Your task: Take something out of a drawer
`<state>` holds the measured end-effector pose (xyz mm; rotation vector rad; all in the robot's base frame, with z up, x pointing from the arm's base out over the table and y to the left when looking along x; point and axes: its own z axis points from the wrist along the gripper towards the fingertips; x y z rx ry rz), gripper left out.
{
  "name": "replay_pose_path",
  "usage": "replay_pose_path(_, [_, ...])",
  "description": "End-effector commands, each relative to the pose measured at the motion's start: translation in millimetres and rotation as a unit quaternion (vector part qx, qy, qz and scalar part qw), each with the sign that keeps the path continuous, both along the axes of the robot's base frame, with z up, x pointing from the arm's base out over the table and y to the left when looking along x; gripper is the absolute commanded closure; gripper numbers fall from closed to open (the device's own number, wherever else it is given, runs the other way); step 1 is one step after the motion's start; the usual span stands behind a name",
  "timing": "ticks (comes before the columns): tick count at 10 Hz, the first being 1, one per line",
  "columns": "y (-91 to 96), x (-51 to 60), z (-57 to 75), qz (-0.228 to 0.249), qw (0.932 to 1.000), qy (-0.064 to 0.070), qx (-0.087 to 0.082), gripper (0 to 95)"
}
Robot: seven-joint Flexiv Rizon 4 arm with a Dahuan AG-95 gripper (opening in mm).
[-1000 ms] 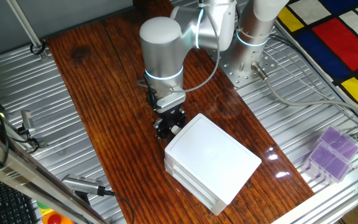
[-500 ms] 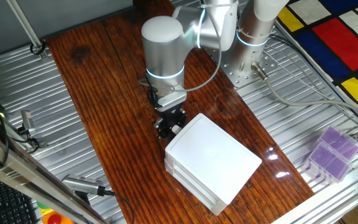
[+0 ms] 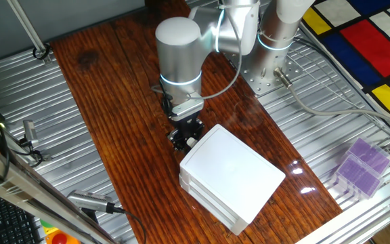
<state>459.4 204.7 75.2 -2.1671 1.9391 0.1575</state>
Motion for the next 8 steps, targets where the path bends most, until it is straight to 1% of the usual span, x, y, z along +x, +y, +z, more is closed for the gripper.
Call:
replay_pose_path(1, [-1.1, 1.0, 0.4, 0.001, 1.0000, 0.000, -0.001, 95.0])
replay_pose_path(4, [-5.4, 2.1, 1.2, 0.003, 1.0000, -0.001, 0.002, 95.0])
replay_pose_path(6, [-6.6, 2.8, 1.6, 0.004, 1.0000, -0.001, 0.002, 95.0])
replay_pose_path(8, [-13.2, 4.9, 3.2, 0.008, 1.0000, -0.001, 0.002, 95.0])
